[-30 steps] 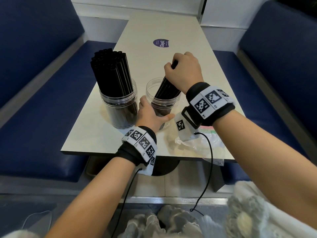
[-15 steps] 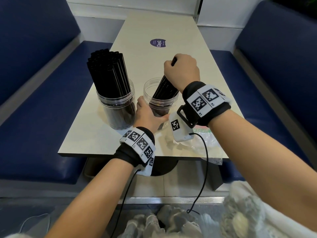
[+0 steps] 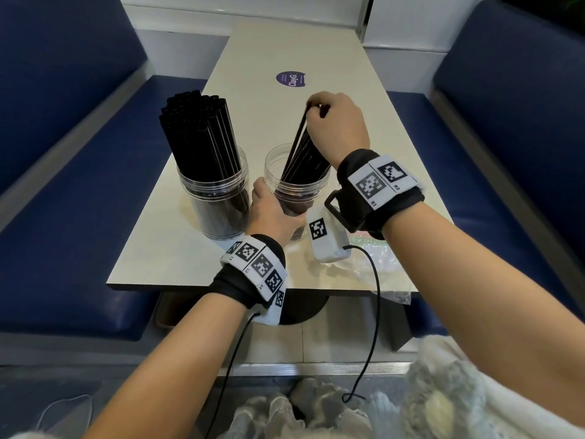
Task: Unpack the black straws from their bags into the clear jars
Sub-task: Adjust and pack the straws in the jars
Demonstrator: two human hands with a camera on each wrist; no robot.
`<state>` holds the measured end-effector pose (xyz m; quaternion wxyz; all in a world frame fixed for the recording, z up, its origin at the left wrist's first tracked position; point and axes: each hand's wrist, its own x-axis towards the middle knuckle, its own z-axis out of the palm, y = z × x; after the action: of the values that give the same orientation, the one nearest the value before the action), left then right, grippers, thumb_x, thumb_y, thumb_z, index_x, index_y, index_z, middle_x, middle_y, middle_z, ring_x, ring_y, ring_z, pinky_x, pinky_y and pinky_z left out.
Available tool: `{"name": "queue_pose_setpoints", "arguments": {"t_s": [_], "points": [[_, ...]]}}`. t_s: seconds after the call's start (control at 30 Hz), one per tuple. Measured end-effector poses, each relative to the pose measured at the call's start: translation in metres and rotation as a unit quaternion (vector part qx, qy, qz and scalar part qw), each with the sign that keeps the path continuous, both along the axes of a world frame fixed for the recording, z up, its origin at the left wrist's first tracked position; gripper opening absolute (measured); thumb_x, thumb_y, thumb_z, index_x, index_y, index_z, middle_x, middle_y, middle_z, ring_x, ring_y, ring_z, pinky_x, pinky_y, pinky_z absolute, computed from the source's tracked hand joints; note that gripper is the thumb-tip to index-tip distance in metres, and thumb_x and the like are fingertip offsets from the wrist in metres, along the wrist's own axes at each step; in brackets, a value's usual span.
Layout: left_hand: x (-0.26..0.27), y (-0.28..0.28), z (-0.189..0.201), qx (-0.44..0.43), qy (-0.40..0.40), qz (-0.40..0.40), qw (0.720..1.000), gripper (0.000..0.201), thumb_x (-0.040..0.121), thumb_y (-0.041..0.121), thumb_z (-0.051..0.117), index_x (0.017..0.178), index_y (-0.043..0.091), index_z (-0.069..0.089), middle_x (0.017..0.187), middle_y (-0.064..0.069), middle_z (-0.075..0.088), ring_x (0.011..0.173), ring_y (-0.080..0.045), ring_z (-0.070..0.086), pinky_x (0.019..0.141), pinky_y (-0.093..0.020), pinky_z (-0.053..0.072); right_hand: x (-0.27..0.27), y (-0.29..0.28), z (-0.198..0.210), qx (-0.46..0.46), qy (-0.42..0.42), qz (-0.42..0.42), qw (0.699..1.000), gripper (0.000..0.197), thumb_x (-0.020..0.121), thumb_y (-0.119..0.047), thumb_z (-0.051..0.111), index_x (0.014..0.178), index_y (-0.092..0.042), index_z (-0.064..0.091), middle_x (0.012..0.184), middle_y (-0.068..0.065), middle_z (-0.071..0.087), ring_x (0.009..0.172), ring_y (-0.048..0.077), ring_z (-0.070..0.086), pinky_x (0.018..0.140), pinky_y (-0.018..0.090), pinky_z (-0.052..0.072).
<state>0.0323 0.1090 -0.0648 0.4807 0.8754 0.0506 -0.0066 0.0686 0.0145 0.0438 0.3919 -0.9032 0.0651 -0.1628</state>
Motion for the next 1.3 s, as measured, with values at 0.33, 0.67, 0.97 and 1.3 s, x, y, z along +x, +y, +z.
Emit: {"name": "queue_pose_setpoints", "arguments": {"t_s": [0.33, 0.67, 0.97, 1.3], "points": [[0.0, 0.002, 0.0, 0.004, -0.013, -0.001, 1.0, 0.102, 0.064, 0.034, 0.084, 0.137, 0.003, 0.021, 0.141, -0.013, 0.036, 0.129, -0.027, 0.041, 0.106, -0.034, 0.037, 0.005, -0.007, -0.002, -0.237, -0.057, 0.066, 0.968, 0.039, 0.097, -0.026, 0.037, 0.136, -0.028, 0.042, 0.149, -0.006, 0.036, 0.136, 0.02, 0.033, 0.104, 0.038, 0.033], [0.001, 0.002, -0.002, 0.003, -0.017, -0.004, 1.0, 0.105, 0.062, 0.03, 0.085, 0.14, 0.003, 0.019, 0.143, -0.015, 0.035, 0.132, -0.027, 0.038, 0.109, -0.036, 0.034, 0.005, 0.0, 0.01, -0.345, -0.051, 0.11, 0.931, 0.039, 0.099, -0.036, 0.028, 0.134, -0.031, 0.043, 0.151, -0.01, 0.034, 0.142, 0.018, 0.023, 0.114, 0.043, 0.017], [0.002, 0.001, -0.002, 0.008, -0.007, -0.004, 1.0, 0.108, 0.063, 0.033, 0.084, 0.141, 0.004, 0.015, 0.146, -0.013, 0.032, 0.135, -0.026, 0.035, 0.111, -0.036, 0.033, 0.005, -0.007, 0.003, -0.321, -0.023, 0.086, 0.943, 0.039, 0.098, -0.023, 0.03, 0.109, -0.004, 0.063, 0.122, 0.008, 0.057, 0.114, 0.029, 0.049, 0.091, 0.038, 0.04], [0.002, 0.001, -0.002, 0.004, -0.005, -0.005, 1.0, 0.11, 0.062, 0.033, 0.084, 0.142, 0.004, 0.015, 0.147, -0.013, 0.032, 0.135, -0.025, 0.035, 0.111, -0.036, 0.033, -0.006, -0.005, 0.001, -0.29, -0.015, 0.068, 0.954, 0.047, 0.1, -0.023, 0.022, 0.096, 0.005, 0.06, 0.113, 0.018, 0.055, 0.111, 0.034, 0.046, 0.092, 0.042, 0.04]]}}
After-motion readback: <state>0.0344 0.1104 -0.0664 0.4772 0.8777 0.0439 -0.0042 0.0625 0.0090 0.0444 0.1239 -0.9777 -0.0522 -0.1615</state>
